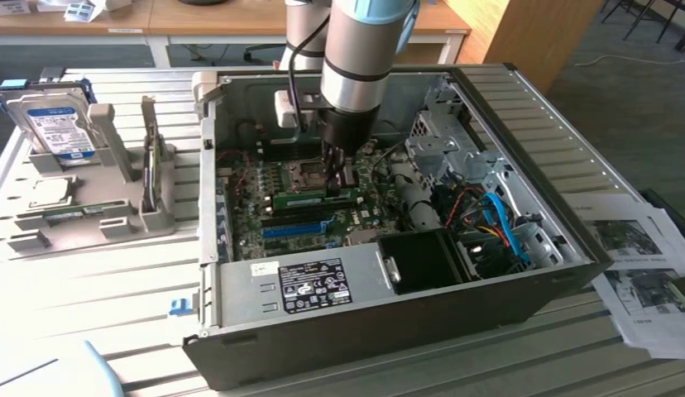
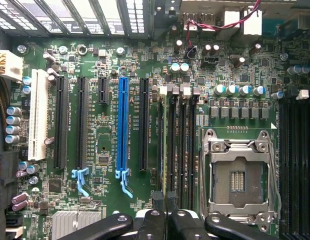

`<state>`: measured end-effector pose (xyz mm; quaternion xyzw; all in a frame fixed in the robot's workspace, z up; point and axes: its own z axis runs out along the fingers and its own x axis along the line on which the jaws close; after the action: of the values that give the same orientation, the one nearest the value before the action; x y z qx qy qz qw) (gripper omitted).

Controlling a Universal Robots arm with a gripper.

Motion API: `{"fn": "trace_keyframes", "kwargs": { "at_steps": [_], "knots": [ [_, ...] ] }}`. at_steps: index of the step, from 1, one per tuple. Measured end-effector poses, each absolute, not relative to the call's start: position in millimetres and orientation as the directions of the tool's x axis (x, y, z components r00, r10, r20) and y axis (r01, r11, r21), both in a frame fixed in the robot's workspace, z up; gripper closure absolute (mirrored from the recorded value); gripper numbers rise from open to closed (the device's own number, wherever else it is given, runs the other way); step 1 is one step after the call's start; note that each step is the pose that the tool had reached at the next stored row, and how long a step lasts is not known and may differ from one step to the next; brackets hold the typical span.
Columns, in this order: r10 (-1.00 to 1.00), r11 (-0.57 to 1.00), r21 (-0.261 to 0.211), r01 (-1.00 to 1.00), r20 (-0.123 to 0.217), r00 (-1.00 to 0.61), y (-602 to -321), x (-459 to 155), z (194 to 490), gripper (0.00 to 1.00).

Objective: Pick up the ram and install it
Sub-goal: 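Insert the ram into the slot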

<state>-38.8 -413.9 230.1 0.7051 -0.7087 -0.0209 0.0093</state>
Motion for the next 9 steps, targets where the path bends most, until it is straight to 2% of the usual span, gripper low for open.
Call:
{"fn": "trace_keyframes", "kwargs": {
  "at_steps": [9],
  "knots": [
    [-1.000, 0.005, 0.043, -0.999, -0.017, -0.005, -413.9, -38.7, 227.7, 0.89]
  ]
}}
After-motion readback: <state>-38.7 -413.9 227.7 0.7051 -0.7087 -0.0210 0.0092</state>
